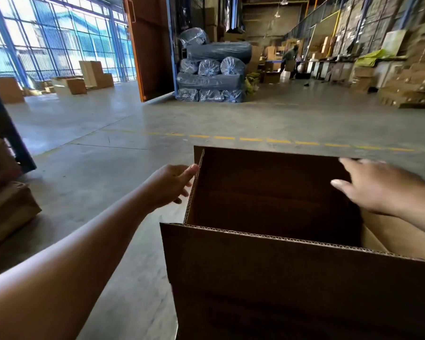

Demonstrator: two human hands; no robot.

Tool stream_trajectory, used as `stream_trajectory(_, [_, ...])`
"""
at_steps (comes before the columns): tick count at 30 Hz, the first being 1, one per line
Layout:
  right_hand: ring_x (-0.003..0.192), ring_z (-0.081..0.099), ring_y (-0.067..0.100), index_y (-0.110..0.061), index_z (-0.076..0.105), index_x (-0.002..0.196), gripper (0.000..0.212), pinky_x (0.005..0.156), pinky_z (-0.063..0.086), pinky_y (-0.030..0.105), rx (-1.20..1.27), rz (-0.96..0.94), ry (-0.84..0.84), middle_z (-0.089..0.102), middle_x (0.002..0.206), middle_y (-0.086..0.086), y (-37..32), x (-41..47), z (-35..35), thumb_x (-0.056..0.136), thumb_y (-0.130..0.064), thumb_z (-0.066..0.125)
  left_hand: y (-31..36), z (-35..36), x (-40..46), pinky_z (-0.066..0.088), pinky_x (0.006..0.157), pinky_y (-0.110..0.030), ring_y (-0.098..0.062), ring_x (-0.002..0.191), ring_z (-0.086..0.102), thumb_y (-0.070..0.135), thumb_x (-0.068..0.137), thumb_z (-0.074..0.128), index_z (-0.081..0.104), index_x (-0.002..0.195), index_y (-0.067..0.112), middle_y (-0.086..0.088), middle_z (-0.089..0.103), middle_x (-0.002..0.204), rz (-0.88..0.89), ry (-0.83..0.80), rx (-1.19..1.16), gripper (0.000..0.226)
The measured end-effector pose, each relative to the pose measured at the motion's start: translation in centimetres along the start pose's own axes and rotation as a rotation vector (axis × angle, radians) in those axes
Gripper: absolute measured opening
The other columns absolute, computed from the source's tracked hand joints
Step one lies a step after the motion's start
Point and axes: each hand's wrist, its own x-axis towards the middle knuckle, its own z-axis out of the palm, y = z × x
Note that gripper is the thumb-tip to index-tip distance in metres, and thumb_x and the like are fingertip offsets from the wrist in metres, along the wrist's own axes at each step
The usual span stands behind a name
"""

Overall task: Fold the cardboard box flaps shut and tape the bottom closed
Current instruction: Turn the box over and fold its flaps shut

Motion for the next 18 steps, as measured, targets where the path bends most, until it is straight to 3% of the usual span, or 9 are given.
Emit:
stream_trajectory(3, [0.136, 0.038, 0.029, -0.020, 0.031, 0.148, 0.069, 0.111, 0.032, 0.042, 0.144, -0.167, 0.019, 0.041, 0.149, 0.010, -4.8, 2.6, -0.4, 0.091, -0.056, 0.044, -2.0, 1.3, 0.2, 0.053, 0.098, -0.043, -0.017, 0.111, 0.066, 0.085, 0.081, 0.035, 0.064, 0.131, 0.029, 0.002, 0.071, 0.122, 0.095, -0.001, -0.023, 0.081])
stream_trajectory(6, [0.148, 0.013, 0.023, -0.025, 0.014, 0.154, 0.076, 0.119, 0.013, 0.046, 0.126, -0.188, -0.079, 0.015, 0.161, 0.007, -8.3, 5.1, 0.6, 0.091, -0.063, 0.036, -2.9, 3.2, 0.4, 0.030, 0.120, -0.037, -0.009, 0.141, 0.040, 0.079, 0.088, 0.025, 0.045, 0.150, 0.025, 0.006, 0.048, 0.151, 0.140, -0.045, -0.020, 0.084])
stream_trajectory(10, [0.149, -0.003, 0.019, -0.028, 0.006, 0.155, 0.075, 0.118, -0.001, 0.052, 0.125, -0.122, -0.187, -0.004, 0.163, 0.002, -9.5, 6.4, 3.0, 0.093, -0.065, 0.028, -3.3, 6.4, 0.5, 0.007, 0.120, -0.020, -0.006, 0.151, 0.011, 0.046, 0.103, 0.029, 0.020, 0.158, 0.023, 0.005, 0.015, 0.165, 0.172, -0.171, 0.158, 0.061])
stream_trajectory(14, [0.149, 0.005, 0.022, -0.027, 0.005, 0.155, 0.075, 0.118, 0.000, 0.049, 0.106, -0.137, -0.101, 0.009, 0.162, 0.005, -9.6, 6.4, 3.6, 0.093, -0.064, 0.025, -4.7, 8.9, 1.6, 0.000, 0.125, -0.039, -0.018, 0.154, -0.008, 0.076, 0.086, 0.006, 0.003, 0.159, 0.018, -0.001, -0.005, 0.167, 0.192, -0.281, 0.436, 0.093])
stream_trajectory(18, [0.149, 0.000, 0.021, -0.029, -0.002, 0.154, 0.078, 0.118, 0.000, 0.049, 0.075, -0.130, -0.177, 0.007, 0.163, 0.004, -9.8, 5.9, 4.5, 0.091, -0.068, 0.023, -5.2, 10.0, 1.9, -0.004, 0.124, -0.044, -0.016, 0.152, -0.017, 0.075, 0.092, 0.022, -0.009, 0.159, 0.024, 0.000, -0.018, 0.166, 0.075, -0.385, 0.568, 0.089])
